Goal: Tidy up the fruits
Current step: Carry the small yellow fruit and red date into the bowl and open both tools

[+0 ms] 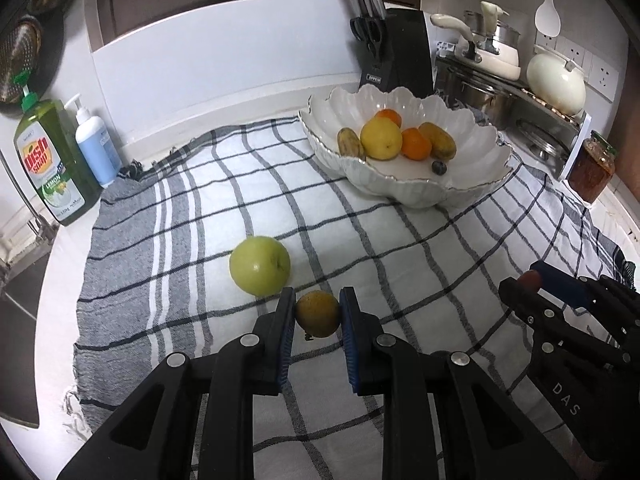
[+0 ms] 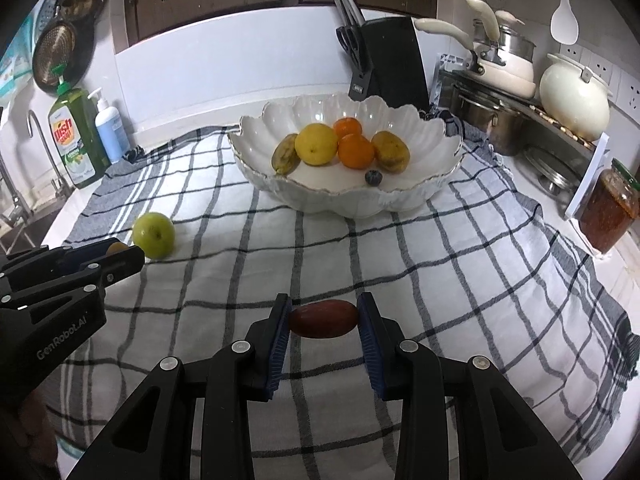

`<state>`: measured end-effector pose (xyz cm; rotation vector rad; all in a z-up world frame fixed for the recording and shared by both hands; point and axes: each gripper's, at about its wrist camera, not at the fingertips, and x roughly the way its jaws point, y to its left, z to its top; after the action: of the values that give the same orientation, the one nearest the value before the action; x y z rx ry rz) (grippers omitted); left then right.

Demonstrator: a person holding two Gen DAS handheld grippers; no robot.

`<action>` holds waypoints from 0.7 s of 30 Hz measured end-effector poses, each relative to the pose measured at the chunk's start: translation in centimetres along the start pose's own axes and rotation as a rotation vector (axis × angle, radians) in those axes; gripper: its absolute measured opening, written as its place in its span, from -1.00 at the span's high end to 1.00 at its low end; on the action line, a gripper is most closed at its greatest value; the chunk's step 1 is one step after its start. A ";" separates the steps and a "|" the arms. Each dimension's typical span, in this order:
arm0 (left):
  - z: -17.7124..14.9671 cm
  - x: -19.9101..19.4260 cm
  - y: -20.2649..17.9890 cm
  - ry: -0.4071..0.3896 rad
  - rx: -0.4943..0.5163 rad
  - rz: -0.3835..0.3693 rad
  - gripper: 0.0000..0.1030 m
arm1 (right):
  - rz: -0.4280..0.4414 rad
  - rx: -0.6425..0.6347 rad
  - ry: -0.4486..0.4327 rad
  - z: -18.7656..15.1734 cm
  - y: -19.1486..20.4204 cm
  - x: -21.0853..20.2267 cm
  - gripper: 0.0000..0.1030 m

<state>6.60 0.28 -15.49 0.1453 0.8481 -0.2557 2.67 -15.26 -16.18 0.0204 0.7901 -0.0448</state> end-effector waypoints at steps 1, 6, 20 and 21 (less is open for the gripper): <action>0.2 -0.2 0.0 -0.004 0.000 0.003 0.55 | 0.000 0.000 -0.003 0.1 0.0 -0.1 0.32; 1.2 -0.9 -0.4 -0.017 0.003 0.014 0.55 | 0.001 -0.002 -0.028 1.2 -0.4 -1.0 0.32; 6.1 -1.3 -1.1 -0.080 0.024 -0.004 0.55 | -0.024 0.014 -0.092 5.6 -1.9 -1.8 0.32; 6.4 -1.2 -1.2 -0.083 0.027 -0.007 0.55 | -0.028 0.017 -0.095 5.9 -2.0 -1.7 0.32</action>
<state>10.18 -2.13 -10.42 0.1557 0.7631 -0.2779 5.55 -17.45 -10.77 0.0229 0.6951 -0.0783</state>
